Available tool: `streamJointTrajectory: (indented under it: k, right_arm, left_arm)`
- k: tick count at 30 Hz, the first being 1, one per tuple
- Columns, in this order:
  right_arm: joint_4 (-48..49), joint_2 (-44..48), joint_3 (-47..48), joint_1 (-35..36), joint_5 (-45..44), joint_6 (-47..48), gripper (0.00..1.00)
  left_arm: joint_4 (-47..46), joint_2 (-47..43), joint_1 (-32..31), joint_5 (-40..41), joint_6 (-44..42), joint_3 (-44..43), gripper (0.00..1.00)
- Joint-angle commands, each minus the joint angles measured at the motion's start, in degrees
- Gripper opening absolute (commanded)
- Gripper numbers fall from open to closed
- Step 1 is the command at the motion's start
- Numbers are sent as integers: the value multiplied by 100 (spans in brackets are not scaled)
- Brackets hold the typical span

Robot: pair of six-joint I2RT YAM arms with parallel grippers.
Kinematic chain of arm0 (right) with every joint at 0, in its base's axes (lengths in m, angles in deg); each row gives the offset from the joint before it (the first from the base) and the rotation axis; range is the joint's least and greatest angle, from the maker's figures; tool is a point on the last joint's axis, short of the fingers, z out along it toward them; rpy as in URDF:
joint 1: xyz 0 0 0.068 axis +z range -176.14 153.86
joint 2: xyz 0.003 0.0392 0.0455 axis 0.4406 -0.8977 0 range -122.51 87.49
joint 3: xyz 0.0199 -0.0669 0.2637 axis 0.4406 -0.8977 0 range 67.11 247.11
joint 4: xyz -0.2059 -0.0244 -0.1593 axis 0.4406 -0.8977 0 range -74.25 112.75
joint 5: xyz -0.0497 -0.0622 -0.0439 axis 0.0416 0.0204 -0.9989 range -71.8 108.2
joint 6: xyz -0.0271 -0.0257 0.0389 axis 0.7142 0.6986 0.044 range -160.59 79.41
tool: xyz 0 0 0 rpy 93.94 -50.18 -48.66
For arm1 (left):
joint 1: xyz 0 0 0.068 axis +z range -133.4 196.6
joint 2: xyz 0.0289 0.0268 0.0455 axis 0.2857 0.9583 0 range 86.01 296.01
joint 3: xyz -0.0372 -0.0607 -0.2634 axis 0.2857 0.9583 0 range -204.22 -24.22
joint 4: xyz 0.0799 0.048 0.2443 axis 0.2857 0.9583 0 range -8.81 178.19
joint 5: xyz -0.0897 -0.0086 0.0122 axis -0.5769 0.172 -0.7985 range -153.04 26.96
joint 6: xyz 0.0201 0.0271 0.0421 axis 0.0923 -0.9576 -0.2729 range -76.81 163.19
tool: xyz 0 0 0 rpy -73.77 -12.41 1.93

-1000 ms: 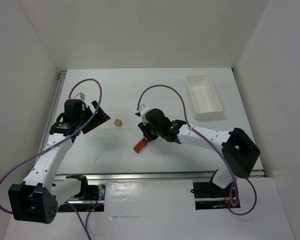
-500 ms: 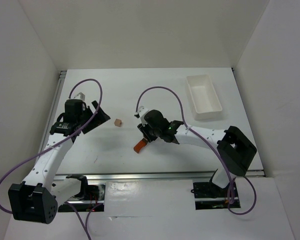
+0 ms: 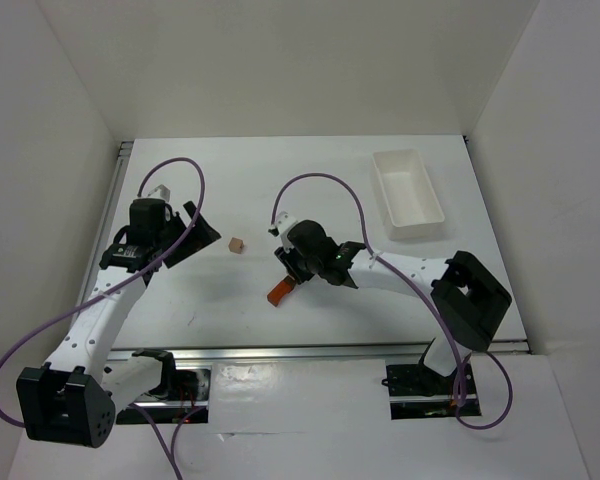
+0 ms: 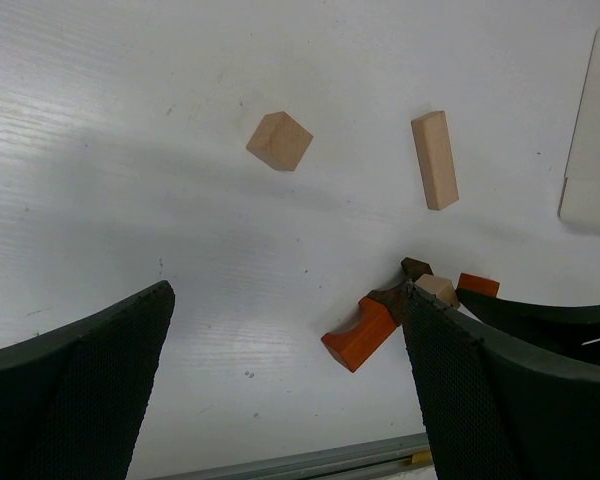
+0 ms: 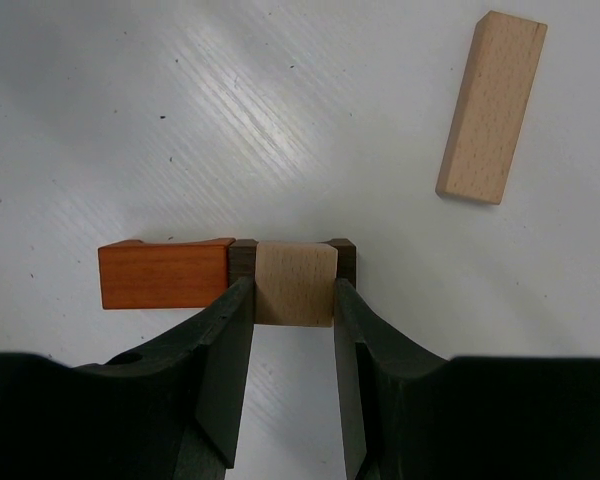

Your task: Build the wood block tower

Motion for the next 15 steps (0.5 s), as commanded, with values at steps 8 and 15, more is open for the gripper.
streamJointTrajectory:
  k: [8, 15]
  right_arm:
    - [276, -118, -70, 37, -188, 76, 7]
    - [223, -118, -70, 37, -189, 76, 7]
  left_arm:
    - [-123, -46, -69, 11, -107, -36, 99]
    - [-123, -46, -69, 11, -107, -36, 99]
